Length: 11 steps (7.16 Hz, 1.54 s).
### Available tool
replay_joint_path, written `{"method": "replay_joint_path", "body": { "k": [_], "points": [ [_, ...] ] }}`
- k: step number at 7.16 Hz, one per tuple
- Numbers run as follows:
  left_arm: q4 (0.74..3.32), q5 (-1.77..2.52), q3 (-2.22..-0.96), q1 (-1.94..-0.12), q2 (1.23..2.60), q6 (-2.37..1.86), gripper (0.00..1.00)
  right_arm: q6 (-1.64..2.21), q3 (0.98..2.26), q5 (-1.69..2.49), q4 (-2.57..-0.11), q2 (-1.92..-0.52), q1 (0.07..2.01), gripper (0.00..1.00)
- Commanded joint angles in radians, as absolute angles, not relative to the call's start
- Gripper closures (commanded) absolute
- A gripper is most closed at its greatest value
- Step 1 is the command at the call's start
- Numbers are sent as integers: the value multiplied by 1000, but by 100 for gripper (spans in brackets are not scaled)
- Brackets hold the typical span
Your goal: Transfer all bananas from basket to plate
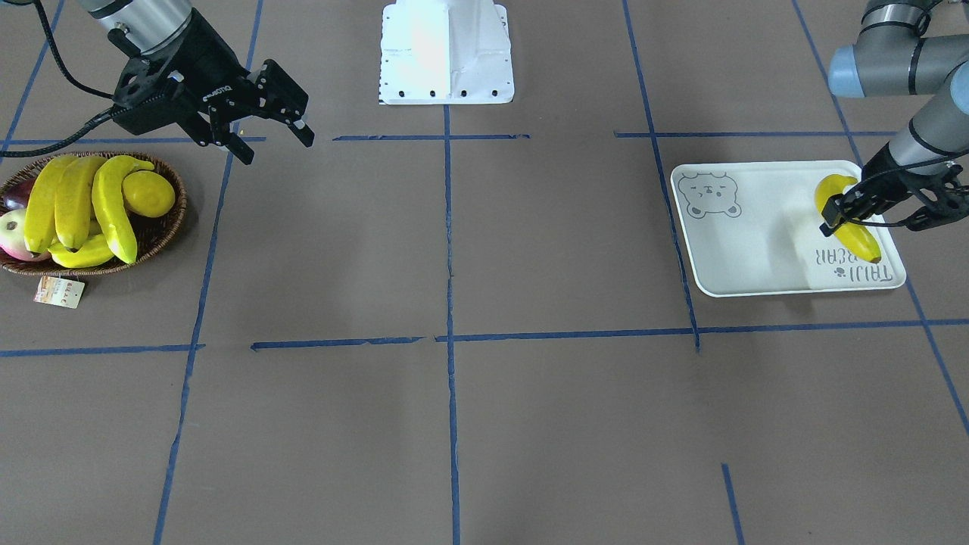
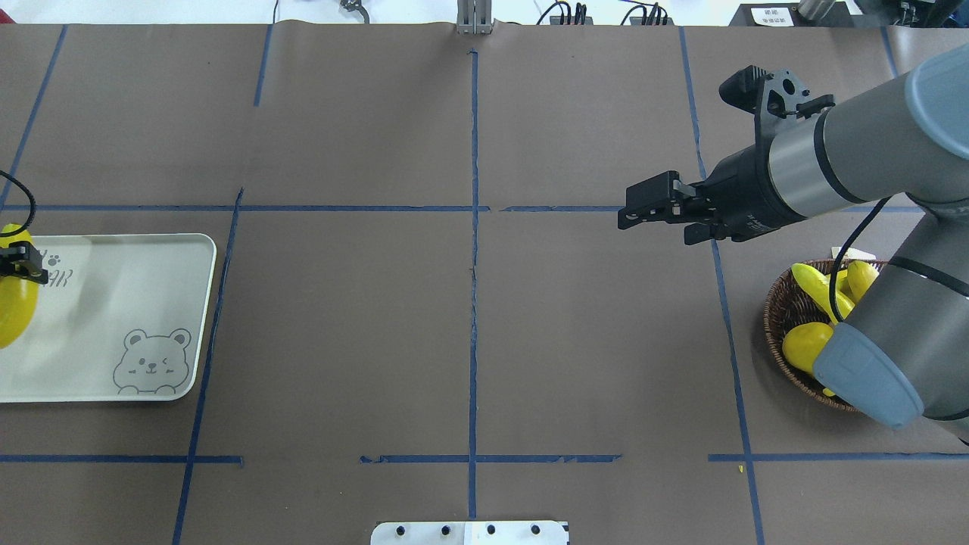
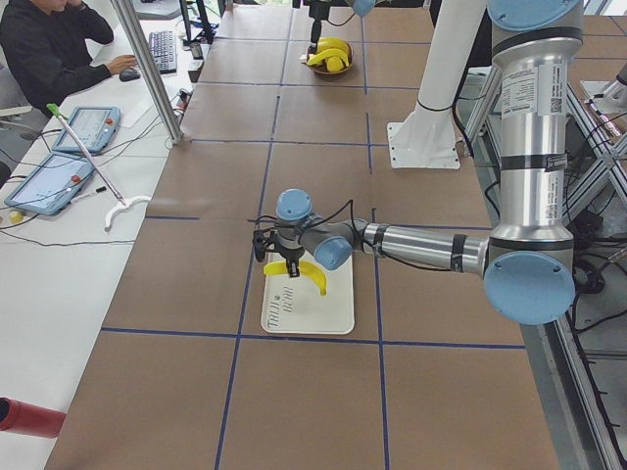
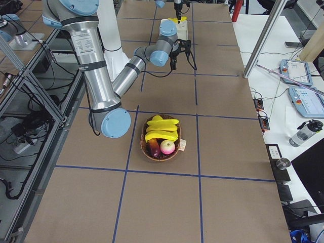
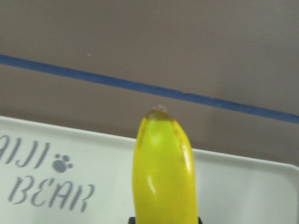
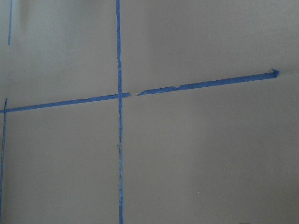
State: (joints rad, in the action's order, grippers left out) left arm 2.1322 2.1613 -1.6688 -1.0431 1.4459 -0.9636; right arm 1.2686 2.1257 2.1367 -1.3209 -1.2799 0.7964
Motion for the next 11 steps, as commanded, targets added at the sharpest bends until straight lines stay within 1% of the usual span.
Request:
{"method": "replay_joint_path", "body": {
  "k": [1, 2, 3, 4, 6, 8, 9, 11],
  "points": [
    [2132, 2146, -1646, -1039, 1428, -963, 100, 1267, 2126, 2132, -1319, -1301, 798, 1],
    [2144, 2145, -1619, -1039, 1428, -960, 95, 1266, 2125, 2128, -1319, -1307, 798, 1],
    [2146, 2134, -1615, -1039, 1428, -959, 52, 1266, 2126, 2125, -1319, -1308, 798, 1],
    [2146, 2134, -1612, -1037, 1428, -889, 1, 1264, 2125, 2125, -1319, -1310, 799, 1],
    [2146, 2140, -1638, -1042, 1428, -862, 1, 1247, 2125, 2135, -1319, -1337, 822, 0],
    [2135, 2148, -1675, -1045, 1445, -848, 1, 1134, 2125, 2151, -1318, -1403, 865, 0],
    [2132, 2149, -1695, -1046, 1450, -847, 0, 1026, 2125, 2154, -1316, -1463, 888, 0],
    [2128, 2167, -1744, -1049, 1456, -845, 0, 761, 2155, 2154, -1307, -1666, 952, 0]
  ]
}}
